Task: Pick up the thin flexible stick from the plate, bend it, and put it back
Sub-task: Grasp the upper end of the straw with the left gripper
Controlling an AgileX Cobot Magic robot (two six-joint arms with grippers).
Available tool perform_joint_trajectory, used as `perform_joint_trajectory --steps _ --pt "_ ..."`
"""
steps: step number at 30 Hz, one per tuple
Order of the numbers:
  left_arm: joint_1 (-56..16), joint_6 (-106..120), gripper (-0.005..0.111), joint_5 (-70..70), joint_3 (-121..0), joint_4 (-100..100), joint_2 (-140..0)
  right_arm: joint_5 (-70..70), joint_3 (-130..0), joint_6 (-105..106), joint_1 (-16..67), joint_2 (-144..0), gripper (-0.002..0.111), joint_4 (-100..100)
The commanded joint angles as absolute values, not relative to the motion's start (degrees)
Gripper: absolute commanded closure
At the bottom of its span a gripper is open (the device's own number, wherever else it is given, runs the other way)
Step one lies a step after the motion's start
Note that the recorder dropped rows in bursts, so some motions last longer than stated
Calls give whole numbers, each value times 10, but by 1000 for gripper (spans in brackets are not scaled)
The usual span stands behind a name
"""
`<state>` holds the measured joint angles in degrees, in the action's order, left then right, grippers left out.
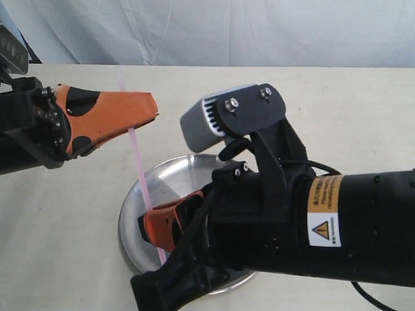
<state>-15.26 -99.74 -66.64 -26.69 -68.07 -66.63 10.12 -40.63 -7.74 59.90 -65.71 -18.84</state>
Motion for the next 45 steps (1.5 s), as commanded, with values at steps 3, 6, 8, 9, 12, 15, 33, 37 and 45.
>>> perform_joint_trajectory --steps 3,6,8,9,12,15,33,37,45 --pt "-155 -934 106 -678 -269 -687 -667 88 -409 -71 600 -657 109 -183" --pt "-155 -933 106 -678 -269 -687 -667 93 -409 -71 600 -657 109 -167" --pt "-155 -934 106 -679 -269 -686 -667 105 -409 -71 600 -657 109 -154" --pt "-155 -934 106 -679 -269 -686 -667 111 -409 -71 600 -657 108 -143" --pt "-155 -934 106 -684 -269 -686 -667 122 -409 -71 600 -657 92 -133" --pt "-155 -934 106 -692 -269 -686 -667 122 -409 -72 600 -657 62 -132" --pt "-155 -920 106 -700 -269 -689 -667 120 -409 -74 600 -746 108 -184" --pt "-174 -885 107 -700 -288 -693 -667 132 -409 -74 600 -699 109 -146" --pt "-321 -848 107 -466 -413 -758 -667 216 -409 -117 600 -616 109 -56"
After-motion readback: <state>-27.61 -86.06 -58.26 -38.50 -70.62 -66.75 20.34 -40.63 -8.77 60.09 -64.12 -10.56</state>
